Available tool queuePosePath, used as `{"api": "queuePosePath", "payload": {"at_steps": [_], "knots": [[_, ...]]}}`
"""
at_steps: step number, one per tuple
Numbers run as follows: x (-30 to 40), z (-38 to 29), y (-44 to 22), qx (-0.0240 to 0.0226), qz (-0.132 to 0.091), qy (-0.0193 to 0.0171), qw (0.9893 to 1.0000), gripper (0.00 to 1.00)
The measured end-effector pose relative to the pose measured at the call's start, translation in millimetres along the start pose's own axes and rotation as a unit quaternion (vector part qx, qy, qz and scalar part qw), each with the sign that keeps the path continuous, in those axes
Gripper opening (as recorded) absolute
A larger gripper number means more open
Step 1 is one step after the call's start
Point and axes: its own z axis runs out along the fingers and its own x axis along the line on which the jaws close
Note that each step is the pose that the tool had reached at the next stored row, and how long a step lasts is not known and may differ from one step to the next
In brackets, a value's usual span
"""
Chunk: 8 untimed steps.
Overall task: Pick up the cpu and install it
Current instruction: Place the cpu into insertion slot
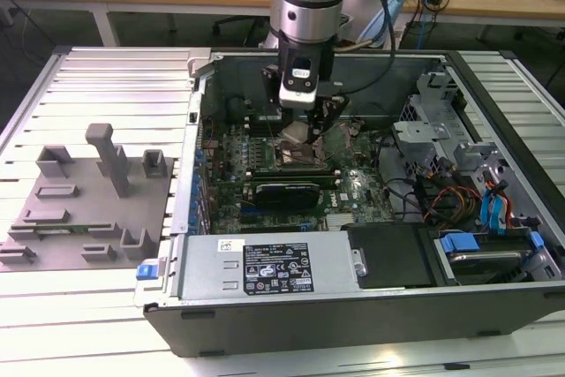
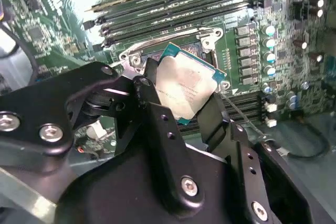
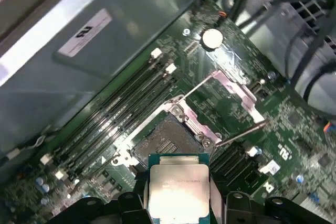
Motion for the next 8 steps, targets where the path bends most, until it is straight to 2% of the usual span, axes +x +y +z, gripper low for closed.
{"api": "queuePosePath", "payload": {"at_steps": [1,2,4,6,8], "knots": [[0.0,0.5,0.0,0.0008,0.022,0.0001,0.9998,0.55],[0.0,1.0,0.0,0.0016,0.043,0.0002,0.9991,0.55],[0.1,1.6,0.0,0.0024,0.065,0.0003,0.9979,0.55],[0.1,2.2,0.0,0.0033,0.088,0.0004,0.9961,0.55],[0.1,2.8,0.0,0.0041,0.11,0.0005,0.9939,0.55]]}}
